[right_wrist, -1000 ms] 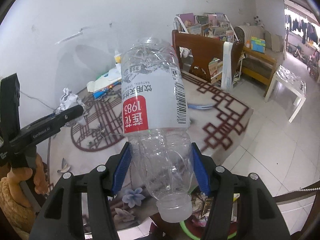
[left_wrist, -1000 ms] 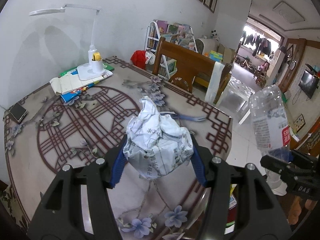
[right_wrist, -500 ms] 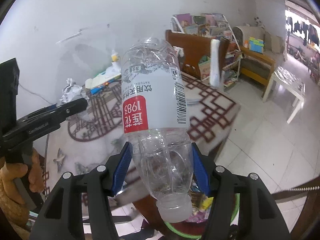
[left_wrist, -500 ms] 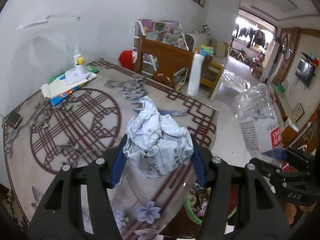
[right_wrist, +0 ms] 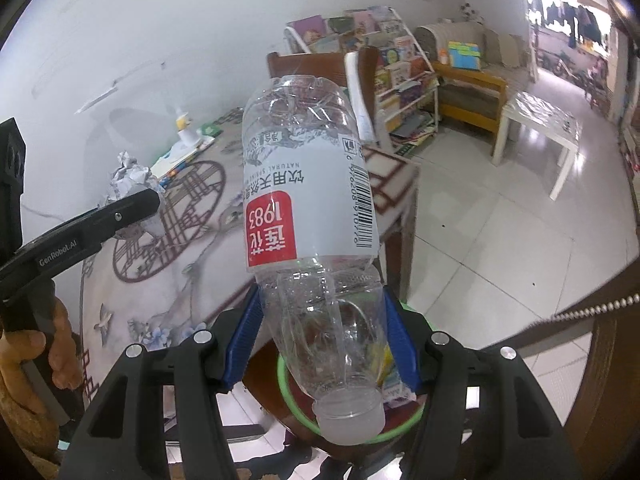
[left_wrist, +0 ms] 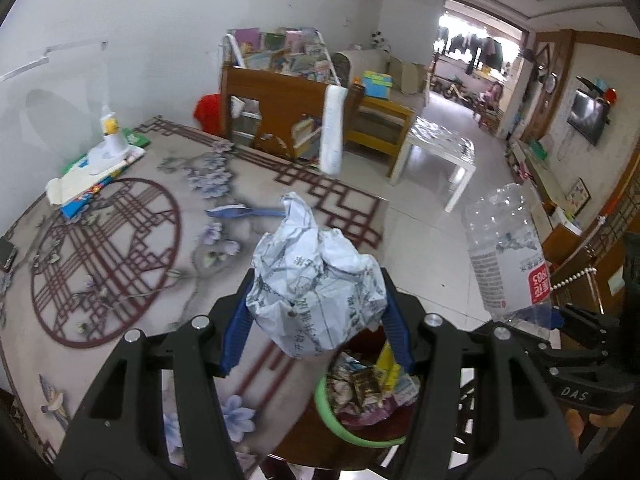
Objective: Collect trash
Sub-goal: 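Open the left tool over the bin to drop the crumpled paper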
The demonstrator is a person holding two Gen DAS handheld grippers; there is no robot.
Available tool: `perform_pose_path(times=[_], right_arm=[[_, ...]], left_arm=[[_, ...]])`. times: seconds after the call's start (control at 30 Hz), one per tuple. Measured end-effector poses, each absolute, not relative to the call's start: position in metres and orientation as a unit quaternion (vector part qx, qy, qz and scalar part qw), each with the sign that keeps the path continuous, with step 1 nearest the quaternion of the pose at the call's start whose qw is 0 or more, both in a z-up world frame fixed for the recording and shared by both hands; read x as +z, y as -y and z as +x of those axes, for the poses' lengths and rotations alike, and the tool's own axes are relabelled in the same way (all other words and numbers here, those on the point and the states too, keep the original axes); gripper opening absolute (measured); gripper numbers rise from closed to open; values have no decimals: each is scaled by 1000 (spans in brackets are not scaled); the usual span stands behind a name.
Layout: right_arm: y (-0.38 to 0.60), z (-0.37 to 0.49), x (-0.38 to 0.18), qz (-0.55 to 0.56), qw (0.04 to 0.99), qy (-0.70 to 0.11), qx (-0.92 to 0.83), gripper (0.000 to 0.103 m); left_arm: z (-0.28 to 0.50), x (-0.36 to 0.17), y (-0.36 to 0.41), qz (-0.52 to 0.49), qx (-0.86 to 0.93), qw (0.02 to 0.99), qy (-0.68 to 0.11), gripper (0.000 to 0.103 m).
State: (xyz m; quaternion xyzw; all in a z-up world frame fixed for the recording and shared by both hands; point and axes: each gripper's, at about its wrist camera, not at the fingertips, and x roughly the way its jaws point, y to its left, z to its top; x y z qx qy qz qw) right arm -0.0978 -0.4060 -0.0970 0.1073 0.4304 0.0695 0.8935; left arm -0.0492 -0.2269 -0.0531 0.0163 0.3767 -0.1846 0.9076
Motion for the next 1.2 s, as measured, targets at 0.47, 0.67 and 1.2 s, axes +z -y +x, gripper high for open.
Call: perform_pose_path(times=[0.47,0.67,1.2], right_arm=[[443,-115,-107,146,884,-442,44,57],[443,-115,-106,148,884,-441,43,57],[443,-120,-108,150,882,-445,32,57]], left_arm=[[-58,-65,274,33,-221,891,-395,55],[-60,-69,277,35,-225,888,-400,56],[-61,-71,282,32,-237,885,-400,57]])
